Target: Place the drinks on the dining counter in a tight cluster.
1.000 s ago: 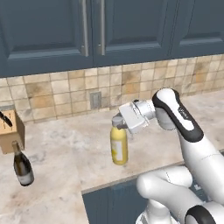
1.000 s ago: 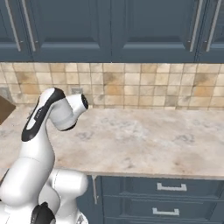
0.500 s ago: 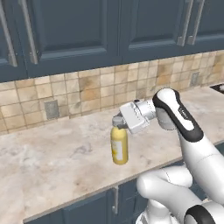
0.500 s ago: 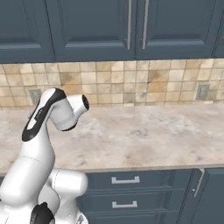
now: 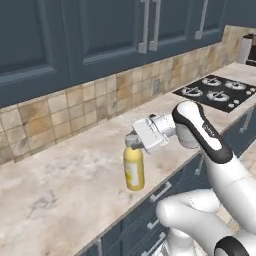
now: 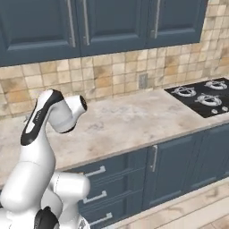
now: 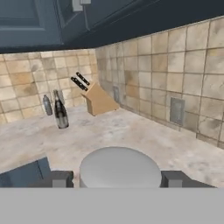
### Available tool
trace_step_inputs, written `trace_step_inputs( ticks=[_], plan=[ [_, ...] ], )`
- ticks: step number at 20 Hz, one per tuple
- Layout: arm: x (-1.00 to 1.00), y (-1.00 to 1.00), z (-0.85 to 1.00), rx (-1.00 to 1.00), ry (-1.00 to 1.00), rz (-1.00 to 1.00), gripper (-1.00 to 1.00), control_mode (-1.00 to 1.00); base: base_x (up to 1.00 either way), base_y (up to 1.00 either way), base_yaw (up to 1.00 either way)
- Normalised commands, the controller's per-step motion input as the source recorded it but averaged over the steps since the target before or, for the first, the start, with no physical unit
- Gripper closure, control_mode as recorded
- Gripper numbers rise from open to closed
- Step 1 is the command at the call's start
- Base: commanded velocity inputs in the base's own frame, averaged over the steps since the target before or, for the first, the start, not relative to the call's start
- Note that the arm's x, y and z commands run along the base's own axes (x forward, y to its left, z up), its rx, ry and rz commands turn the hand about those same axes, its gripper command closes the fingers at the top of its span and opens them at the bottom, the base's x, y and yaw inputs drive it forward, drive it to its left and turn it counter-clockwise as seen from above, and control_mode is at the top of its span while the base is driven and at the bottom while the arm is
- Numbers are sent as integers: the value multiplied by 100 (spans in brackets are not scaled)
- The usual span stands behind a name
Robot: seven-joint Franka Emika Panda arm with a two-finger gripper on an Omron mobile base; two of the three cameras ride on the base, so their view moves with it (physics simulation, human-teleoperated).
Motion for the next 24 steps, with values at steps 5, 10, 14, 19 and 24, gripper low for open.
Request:
trace_step_inputs(
  ticks=[5,10,14,19,24],
  plan=[
    [0,0,0,0,0,0,100,100,0,-20,-78],
    [0,0,0,0,0,0,100,100,1,-19,-77],
    [0,0,0,0,0,0,100,100,2,-19,-76],
    [0,0,0,0,0,0,100,100,3,-19,-75],
    [0,0,0,0,0,0,100,100,16,-22,-62]
  ],
)
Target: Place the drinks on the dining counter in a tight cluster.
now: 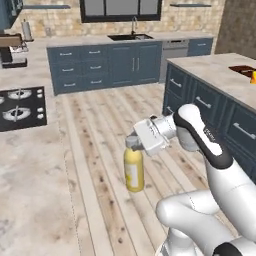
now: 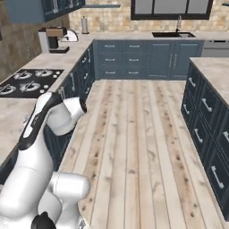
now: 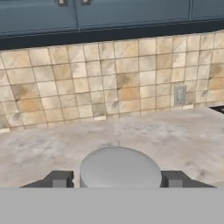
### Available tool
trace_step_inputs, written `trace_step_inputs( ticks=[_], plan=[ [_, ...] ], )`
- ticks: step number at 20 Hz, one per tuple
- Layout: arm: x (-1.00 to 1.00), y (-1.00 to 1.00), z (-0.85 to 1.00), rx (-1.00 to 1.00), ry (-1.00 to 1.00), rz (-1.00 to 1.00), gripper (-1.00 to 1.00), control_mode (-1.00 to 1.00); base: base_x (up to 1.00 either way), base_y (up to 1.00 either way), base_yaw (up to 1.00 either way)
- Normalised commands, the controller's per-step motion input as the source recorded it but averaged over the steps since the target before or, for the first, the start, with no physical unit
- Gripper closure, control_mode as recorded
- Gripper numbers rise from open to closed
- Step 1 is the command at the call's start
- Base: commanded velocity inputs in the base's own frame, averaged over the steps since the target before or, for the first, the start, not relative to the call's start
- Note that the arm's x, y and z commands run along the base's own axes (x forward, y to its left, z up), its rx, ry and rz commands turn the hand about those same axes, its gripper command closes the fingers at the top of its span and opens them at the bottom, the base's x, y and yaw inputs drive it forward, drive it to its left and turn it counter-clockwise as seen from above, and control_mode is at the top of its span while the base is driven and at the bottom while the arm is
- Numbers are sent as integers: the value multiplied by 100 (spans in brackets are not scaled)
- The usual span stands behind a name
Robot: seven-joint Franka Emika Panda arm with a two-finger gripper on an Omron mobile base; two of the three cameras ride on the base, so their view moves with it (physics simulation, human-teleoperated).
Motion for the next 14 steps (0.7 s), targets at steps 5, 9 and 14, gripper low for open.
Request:
trace_step_inputs(
  ticks=[5,9,14],
  plan=[
    [0,0,0,0,0,0,100,100,65,-36,-5],
    [0,0,0,0,0,0,100,100,74,-40,0],
    [0,0,0,0,0,0,100,100,69,-45,0]
  ],
)
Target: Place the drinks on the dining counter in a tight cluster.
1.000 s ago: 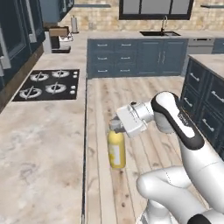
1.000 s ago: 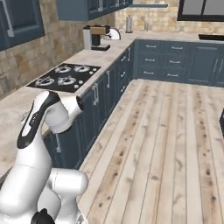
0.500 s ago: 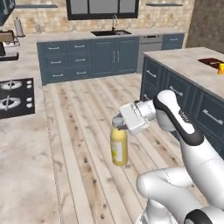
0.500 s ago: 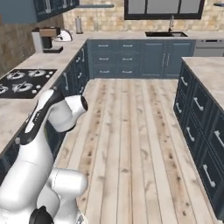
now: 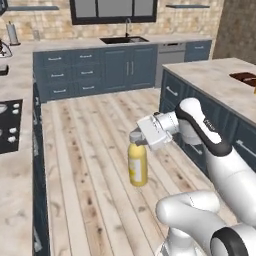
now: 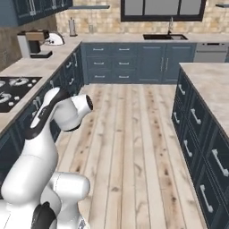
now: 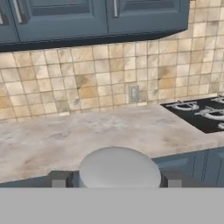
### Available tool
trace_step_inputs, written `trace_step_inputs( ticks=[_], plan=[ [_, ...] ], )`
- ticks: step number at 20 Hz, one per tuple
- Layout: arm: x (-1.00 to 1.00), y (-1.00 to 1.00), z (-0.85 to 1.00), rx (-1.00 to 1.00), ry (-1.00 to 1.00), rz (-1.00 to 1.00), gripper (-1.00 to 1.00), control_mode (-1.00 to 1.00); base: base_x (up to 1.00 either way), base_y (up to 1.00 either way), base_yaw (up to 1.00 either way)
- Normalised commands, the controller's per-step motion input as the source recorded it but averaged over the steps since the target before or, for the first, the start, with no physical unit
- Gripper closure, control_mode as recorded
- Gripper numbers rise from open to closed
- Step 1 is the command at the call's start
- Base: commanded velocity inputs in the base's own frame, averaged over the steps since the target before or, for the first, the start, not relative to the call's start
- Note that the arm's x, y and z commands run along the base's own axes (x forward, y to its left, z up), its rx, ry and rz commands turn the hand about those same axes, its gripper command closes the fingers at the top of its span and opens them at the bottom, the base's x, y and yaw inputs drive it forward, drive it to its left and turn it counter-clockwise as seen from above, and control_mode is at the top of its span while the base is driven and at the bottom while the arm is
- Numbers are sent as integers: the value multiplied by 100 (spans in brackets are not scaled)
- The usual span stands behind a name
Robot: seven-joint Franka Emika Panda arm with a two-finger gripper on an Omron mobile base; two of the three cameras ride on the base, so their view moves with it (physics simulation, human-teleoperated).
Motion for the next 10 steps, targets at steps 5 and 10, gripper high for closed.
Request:
trace_step_inputs(
  ticks=[5,10],
  plan=[
    [0,0,0,0,0,0,100,100,57,-38,-11],
    [0,0,0,0,0,0,100,100,30,-16,-53]
  ],
)
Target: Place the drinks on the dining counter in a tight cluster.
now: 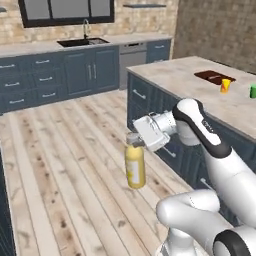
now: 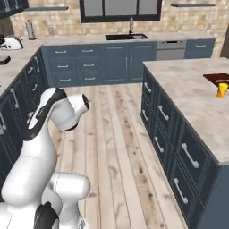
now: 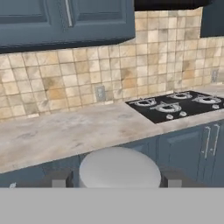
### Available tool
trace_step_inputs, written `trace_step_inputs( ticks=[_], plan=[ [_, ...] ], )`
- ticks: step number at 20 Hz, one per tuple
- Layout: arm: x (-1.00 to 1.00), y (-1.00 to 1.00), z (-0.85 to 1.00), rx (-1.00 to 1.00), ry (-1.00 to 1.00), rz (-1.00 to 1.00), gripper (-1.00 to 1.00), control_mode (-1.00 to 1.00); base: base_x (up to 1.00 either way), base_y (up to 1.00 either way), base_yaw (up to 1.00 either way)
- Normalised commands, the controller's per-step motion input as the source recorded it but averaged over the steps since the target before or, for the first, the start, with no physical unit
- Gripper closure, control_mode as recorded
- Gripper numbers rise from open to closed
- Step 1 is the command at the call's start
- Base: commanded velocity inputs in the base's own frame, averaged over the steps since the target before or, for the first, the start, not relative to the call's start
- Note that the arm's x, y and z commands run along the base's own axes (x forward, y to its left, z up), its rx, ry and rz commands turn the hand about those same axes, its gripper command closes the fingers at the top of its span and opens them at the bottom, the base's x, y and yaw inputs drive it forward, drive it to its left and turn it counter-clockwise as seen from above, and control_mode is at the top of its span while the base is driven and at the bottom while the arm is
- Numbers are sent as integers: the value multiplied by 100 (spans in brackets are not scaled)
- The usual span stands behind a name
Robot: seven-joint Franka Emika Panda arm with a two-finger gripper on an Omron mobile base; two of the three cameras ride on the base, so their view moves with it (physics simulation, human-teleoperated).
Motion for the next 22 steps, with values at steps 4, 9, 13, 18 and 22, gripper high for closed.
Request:
trace_step_inputs(
  ticks=[4,9,13,18,22],
  plan=[
    [0,0,0,0,0,0,100,100,21,-4,-68],
    [0,0,0,0,0,0,100,100,25,0,-67],
    [0,0,0,0,0,0,100,100,61,0,-33],
    [0,0,0,0,0,0,100,100,88,0,0],
    [0,0,0,0,0,0,100,100,83,4,-9]
  ],
)
